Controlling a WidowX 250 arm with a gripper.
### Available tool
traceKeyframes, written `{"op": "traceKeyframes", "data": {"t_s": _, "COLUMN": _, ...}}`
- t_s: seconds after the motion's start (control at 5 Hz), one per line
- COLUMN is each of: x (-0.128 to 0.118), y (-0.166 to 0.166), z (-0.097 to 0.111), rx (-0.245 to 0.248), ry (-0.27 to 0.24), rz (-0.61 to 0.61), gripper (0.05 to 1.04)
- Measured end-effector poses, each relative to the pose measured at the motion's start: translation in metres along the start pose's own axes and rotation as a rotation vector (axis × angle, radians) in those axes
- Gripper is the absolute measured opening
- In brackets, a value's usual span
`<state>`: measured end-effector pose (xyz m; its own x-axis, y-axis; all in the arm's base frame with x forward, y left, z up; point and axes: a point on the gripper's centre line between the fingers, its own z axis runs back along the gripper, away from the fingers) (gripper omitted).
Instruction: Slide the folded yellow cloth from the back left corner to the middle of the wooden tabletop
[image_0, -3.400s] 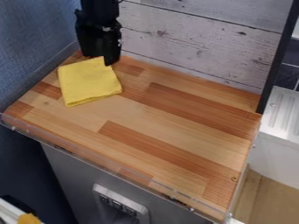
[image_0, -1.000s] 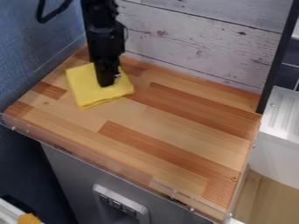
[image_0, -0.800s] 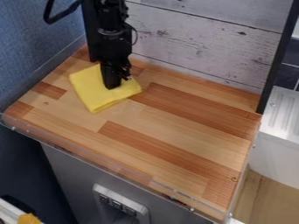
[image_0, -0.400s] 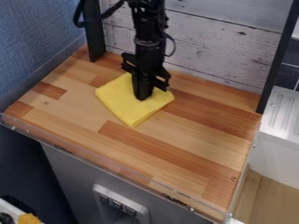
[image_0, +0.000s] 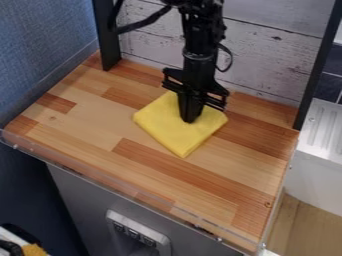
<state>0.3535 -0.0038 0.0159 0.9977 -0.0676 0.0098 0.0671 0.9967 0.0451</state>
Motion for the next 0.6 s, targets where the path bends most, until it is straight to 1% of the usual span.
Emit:
{"op": "traceKeyframes", "data": {"t_s": 0.2, "x": 0.001, "y": -0.015, "z": -0.001, "rx": -0.019, "ry": -0.015, "rz": 0.045, "gripper": 0.063}}
{"op": "traceKeyframes", "data": {"t_s": 0.4, "x": 0.000, "y": -0.026, "z": 0.000, "rx": -0.037, "ry": -0.011, "rz": 0.068, "gripper": 0.090}}
{"op": "traceKeyframes", "data": {"t_s": 0.6, "x": 0.001, "y": -0.027, "z": 0.023, "rx": -0.053, "ry": -0.015, "rz": 0.089, "gripper": 0.238}}
